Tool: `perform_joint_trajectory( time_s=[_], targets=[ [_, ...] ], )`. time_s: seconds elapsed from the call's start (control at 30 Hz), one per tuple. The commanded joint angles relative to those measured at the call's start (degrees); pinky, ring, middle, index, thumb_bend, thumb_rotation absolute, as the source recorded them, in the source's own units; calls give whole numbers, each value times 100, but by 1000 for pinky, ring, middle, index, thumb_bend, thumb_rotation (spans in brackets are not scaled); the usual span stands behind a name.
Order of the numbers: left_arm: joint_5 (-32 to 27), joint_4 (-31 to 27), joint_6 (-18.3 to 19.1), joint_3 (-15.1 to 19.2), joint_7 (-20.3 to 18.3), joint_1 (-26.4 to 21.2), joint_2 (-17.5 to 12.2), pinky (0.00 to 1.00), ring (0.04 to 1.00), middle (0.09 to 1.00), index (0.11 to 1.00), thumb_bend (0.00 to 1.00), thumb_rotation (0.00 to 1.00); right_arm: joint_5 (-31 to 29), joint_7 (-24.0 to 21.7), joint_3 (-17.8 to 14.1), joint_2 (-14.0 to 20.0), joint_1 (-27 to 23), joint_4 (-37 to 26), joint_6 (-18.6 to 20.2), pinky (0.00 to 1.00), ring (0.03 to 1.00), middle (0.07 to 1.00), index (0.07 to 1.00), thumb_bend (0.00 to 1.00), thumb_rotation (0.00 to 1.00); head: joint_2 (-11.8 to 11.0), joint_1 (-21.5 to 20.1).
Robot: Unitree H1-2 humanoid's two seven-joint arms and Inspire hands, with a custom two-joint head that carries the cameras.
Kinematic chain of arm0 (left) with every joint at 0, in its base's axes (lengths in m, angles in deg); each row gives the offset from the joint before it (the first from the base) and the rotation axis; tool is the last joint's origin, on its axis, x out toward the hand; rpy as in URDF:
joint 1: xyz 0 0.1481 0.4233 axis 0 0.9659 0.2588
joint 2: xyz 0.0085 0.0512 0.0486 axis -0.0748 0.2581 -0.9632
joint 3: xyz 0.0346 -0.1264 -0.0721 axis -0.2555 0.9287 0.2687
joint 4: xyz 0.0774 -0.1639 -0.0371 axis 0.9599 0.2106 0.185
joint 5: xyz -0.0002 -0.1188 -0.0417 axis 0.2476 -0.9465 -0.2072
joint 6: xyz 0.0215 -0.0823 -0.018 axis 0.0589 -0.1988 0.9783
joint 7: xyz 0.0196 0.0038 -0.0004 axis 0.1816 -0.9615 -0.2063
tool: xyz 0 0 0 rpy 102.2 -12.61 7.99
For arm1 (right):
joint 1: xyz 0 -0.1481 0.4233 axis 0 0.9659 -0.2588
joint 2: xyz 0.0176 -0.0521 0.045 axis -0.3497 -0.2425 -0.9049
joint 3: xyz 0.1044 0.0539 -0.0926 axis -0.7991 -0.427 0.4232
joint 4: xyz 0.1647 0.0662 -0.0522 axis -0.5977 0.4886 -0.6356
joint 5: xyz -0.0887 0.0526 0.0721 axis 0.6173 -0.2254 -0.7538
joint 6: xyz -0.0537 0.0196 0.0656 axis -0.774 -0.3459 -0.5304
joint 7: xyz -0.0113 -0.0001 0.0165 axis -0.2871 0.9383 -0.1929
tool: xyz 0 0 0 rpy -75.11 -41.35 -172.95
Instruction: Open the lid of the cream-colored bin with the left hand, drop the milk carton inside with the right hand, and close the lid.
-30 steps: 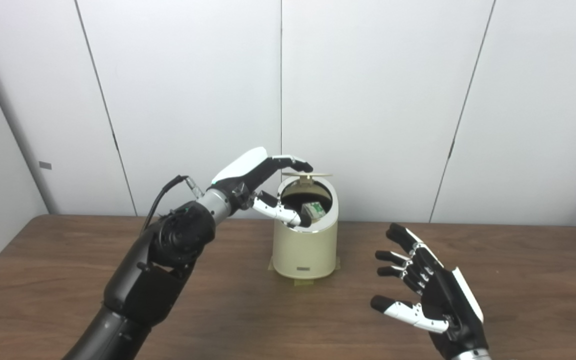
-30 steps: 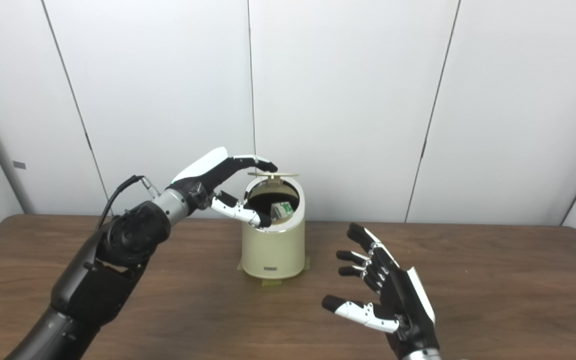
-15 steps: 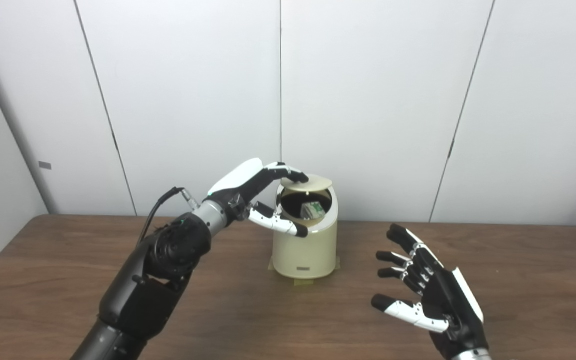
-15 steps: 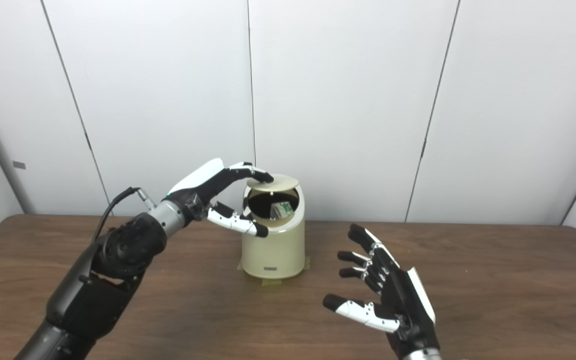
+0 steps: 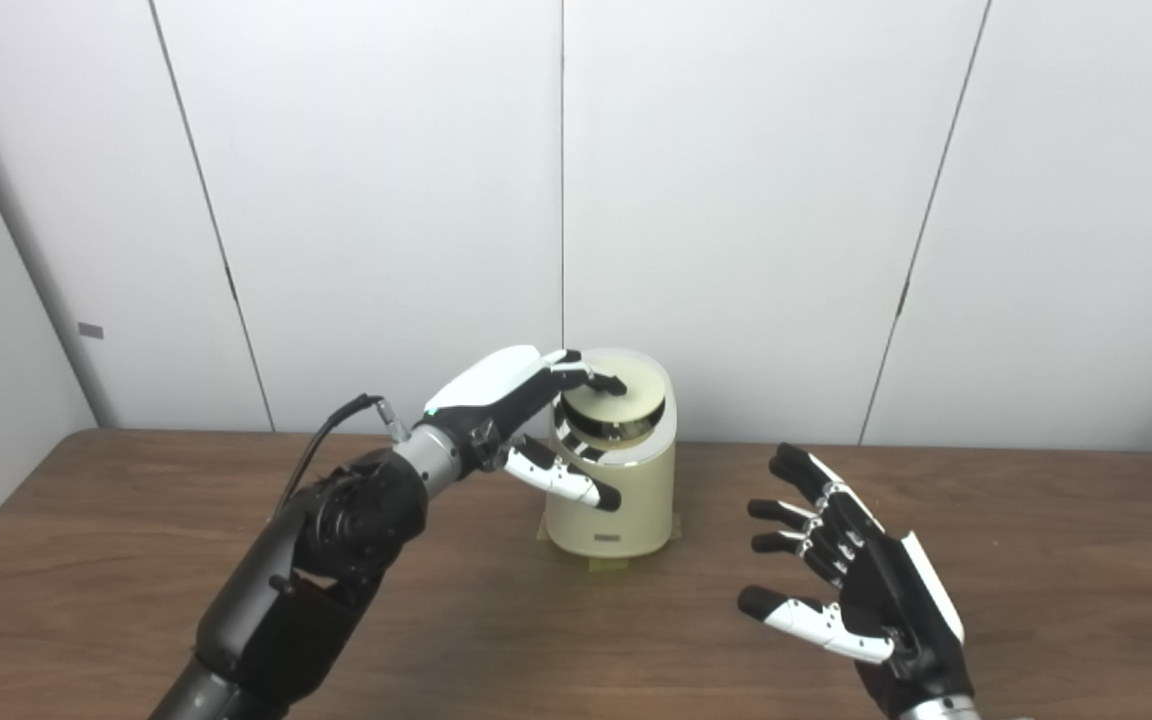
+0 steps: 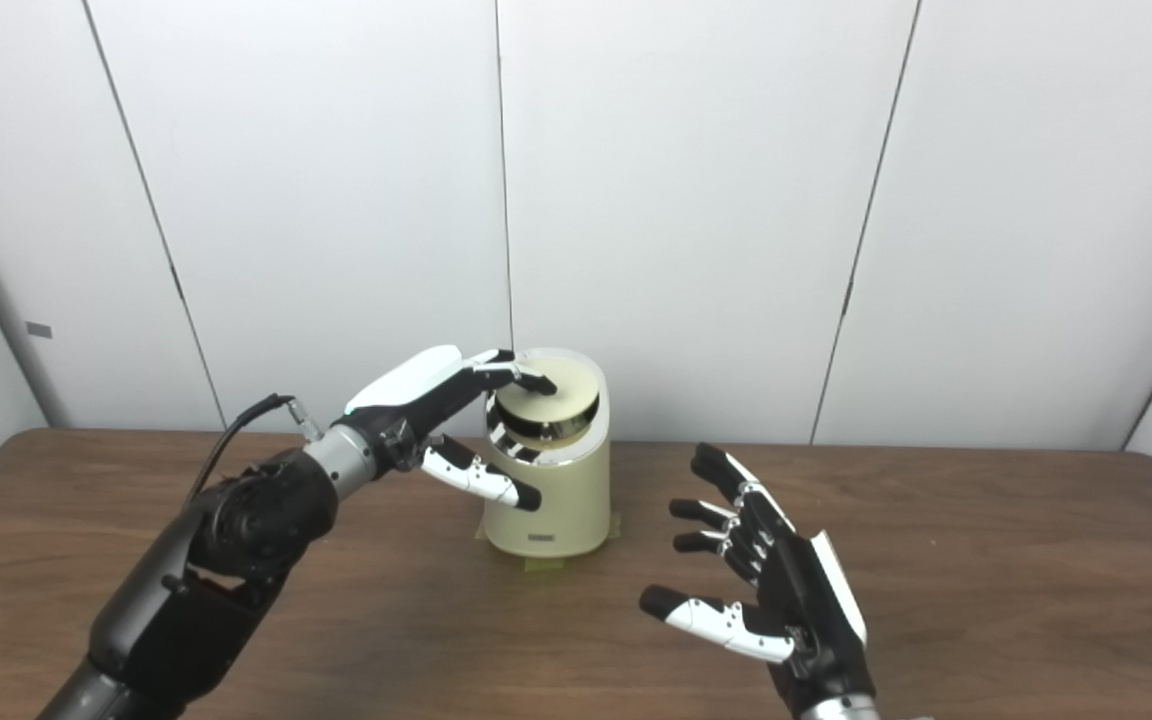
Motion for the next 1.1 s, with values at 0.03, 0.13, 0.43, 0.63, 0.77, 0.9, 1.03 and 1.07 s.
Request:
perform_joint_trajectory(
  time_s=[0.03,0.13,0.43,0.63,0.77,0.9,1.03,1.07],
  targets=[
    [133,-125,-293,-18,124,-205,-82,1000,1000,861,833,930,357,-17,24,2,-29,-152,-260,-9,640,760,892,875,796,285,14,-1],
    [452,-98,-646,-145,283,-168,-141,1000,1000,843,832,933,361,2,31,16,-53,-152,-309,45,638,759,891,873,797,284,41,-18],
    [1504,-383,-731,-571,-66,-172,-390,1000,1000,803,813,932,366,46,39,23,-50,-163,-330,38,633,751,887,874,792,290,94,-23],
    [2645,-555,-368,-1128,-1017,-376,-585,1000,1000,791,787,988,366,39,47,2,-60,-150,-396,123,629,753,877,870,798,297,135,-39],
    [2968,-564,-215,-1236,-1470,-413,-585,1000,1000,794,782,1000,386,49,50,-12,-44,-139,-446,142,621,753,875,869,802,319,157,-45],
    [3045,-552,-165,-1205,-1642,-374,-559,1000,1000,803,786,1000,400,63,51,-19,-35,-132,-482,167,615,751,871,869,801,326,177,-36],
    [2830,-627,-120,-1045,-1573,-288,-515,1000,1000,811,797,1000,408,27,40,-30,-29,-123,-466,162,614,752,872,869,800,324,175,-29],
    [2676,-701,-146,-927,-1437,-233,-489,1000,1000,812,799,1000,406,44,45,-30,-25,-123,-452,144,614,752,872,869,801,326,173,-29]
  ],
)
